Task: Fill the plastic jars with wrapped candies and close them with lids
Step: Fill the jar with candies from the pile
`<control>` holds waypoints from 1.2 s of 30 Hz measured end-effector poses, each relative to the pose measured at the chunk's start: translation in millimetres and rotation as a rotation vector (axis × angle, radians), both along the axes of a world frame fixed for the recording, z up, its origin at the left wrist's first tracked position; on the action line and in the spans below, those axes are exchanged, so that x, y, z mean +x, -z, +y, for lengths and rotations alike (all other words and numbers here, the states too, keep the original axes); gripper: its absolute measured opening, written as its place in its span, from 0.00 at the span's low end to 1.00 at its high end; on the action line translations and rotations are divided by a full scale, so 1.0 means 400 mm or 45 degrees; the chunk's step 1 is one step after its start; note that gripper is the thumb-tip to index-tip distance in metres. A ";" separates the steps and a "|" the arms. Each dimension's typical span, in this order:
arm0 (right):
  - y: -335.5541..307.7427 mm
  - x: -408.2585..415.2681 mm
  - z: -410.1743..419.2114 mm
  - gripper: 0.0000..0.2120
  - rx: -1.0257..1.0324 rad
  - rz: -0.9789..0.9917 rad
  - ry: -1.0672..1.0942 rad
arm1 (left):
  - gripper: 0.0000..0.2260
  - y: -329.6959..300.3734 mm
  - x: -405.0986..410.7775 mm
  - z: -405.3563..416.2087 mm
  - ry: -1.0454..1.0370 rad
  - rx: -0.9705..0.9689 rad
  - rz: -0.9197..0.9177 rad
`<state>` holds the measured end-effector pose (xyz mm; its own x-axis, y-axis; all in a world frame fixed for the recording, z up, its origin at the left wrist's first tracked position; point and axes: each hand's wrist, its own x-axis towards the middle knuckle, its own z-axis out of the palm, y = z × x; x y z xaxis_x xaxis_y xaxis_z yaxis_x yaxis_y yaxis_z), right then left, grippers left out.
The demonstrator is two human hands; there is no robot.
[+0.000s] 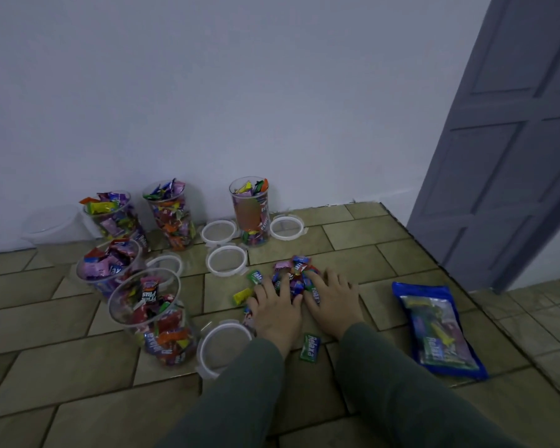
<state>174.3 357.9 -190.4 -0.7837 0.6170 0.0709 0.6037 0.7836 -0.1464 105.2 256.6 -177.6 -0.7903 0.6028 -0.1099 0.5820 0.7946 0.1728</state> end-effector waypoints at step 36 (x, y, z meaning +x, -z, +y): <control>-0.185 -0.100 -0.036 0.27 -1.136 1.097 0.204 | 0.11 -0.141 -0.055 -0.086 0.057 0.971 0.013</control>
